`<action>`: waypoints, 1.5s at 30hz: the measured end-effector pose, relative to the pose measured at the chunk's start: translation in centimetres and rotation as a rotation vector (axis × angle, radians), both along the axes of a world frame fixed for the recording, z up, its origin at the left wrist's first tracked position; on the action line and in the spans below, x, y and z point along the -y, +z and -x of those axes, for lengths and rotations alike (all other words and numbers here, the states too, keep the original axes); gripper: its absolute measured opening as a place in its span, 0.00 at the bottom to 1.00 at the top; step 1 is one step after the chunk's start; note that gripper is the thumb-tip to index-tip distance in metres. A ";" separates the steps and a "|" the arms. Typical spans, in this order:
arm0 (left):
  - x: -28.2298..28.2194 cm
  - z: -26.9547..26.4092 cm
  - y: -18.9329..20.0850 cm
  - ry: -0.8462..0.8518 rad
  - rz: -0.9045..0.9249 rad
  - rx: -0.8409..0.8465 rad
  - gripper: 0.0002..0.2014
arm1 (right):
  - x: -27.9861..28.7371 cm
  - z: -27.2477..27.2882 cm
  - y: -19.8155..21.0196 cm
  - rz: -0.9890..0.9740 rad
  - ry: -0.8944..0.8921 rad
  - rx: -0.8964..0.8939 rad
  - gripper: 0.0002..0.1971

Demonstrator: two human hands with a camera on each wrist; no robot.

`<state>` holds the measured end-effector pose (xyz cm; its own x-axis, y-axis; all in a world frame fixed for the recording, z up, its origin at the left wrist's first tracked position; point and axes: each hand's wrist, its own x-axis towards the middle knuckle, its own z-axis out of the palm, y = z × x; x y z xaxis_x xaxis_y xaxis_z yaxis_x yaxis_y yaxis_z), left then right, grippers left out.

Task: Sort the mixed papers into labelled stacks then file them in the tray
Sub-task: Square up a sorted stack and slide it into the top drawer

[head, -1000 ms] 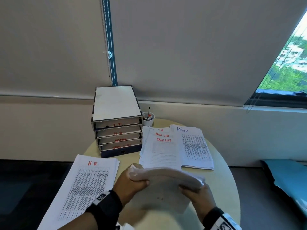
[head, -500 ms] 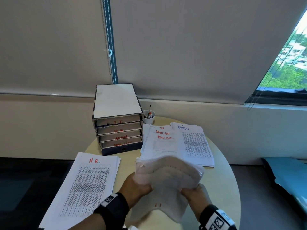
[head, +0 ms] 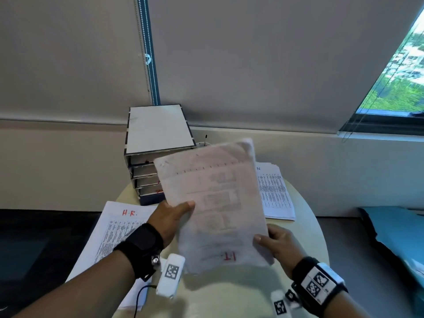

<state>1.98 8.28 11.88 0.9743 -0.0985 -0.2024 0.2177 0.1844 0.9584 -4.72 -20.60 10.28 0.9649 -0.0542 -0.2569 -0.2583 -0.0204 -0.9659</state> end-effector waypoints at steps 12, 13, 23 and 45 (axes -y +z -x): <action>1.1 0.9 -0.1 0.165 0.519 -0.209 0.24 | -0.3 1.3 1.4 -0.890 -0.004 0.037 0.42; 1.4 1.0 0.1 0.168 0.529 -0.220 0.24 | -0.9 1.4 1.8 -0.821 0.020 0.046 0.40; -0.9 1.6 0.7 0.141 0.546 -0.246 0.23 | 1.1 -0.9 2.4 -0.370 -0.323 0.087 0.14; -2.5 5.4 -10.9 -0.161 -0.483 0.002 0.14 | 3.3 5.0 -7.1 0.336 -0.052 -0.167 0.02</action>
<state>-3.39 10.76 0.99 0.9550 -0.1433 -0.2597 0.2045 -0.3158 0.9265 -9.77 -23.91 3.17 0.9051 -0.2101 -0.3697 -0.4204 -0.3115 -0.8522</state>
